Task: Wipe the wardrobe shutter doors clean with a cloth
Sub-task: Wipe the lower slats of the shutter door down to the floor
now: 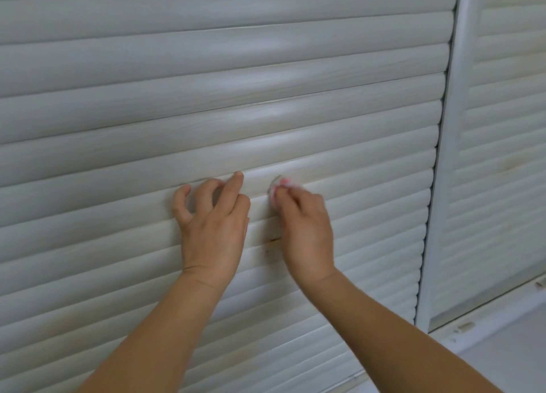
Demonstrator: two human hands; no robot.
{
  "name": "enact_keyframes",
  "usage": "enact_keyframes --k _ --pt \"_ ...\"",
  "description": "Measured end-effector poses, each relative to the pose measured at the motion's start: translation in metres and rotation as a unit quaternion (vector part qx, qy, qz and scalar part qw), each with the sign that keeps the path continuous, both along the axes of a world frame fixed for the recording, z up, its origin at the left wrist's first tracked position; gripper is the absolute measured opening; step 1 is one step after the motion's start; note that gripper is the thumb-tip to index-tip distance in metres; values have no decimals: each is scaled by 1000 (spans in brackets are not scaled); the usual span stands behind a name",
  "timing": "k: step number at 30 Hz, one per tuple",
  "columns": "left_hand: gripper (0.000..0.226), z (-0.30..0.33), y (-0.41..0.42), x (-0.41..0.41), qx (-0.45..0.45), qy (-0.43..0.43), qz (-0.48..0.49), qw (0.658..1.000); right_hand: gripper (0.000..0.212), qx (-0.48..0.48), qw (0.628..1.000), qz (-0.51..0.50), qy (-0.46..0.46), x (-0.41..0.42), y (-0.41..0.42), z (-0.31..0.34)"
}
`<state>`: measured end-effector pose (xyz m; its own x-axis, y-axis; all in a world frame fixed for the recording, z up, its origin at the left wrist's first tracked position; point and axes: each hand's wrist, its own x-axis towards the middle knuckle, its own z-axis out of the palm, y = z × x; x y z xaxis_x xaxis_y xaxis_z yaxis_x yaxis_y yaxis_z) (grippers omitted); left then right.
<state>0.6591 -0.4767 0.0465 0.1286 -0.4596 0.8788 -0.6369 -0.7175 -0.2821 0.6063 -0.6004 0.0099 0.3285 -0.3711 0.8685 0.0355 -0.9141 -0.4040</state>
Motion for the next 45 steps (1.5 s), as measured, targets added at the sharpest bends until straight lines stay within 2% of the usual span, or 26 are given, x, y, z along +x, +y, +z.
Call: enact_keyframes --k 2,5,9,11,13,15,23,29,32,36,40,45 --pt "7 2 5 1 9 -14 1 1000 46 -75 996 20 37 -2 11 -3" --pt "12 4 15 4 20 -22 2 1000 33 -134 991 -6 31 -9 -18 0" --pt "23 4 34 8 28 -19 17 999 31 66 995 -71 -37 -24 -65 -8" --pt "24 1 43 10 32 -20 26 999 31 72 990 -121 -34 -18 -71 -13" --pt "24 -1 51 12 30 -19 36 999 31 61 990 -121 -29 -9 -63 -11" --pt "24 -3 59 15 21 -22 48 998 37 38 994 -104 -10 -1 -45 -9" --pt "24 -6 82 24 1 -39 73 997 33 -114 990 -86 -11 19 48 -5" --pt "23 -8 91 26 -23 -44 73 996 37 -174 983 -59 17 33 97 -1" --pt "15 -9 96 27 -31 -55 73 995 36 -210 975 -65 5 35 105 1" --pt "24 -10 97 27 -22 -46 76 996 33 -267 959 -96 12 30 84 6" --pt "29 -10 96 28 -19 -31 82 996 33 -229 964 -128 50 15 35 5" --pt "30 -10 95 27 -20 -13 78 997 38 -80 981 -165 67 -14 -27 3"
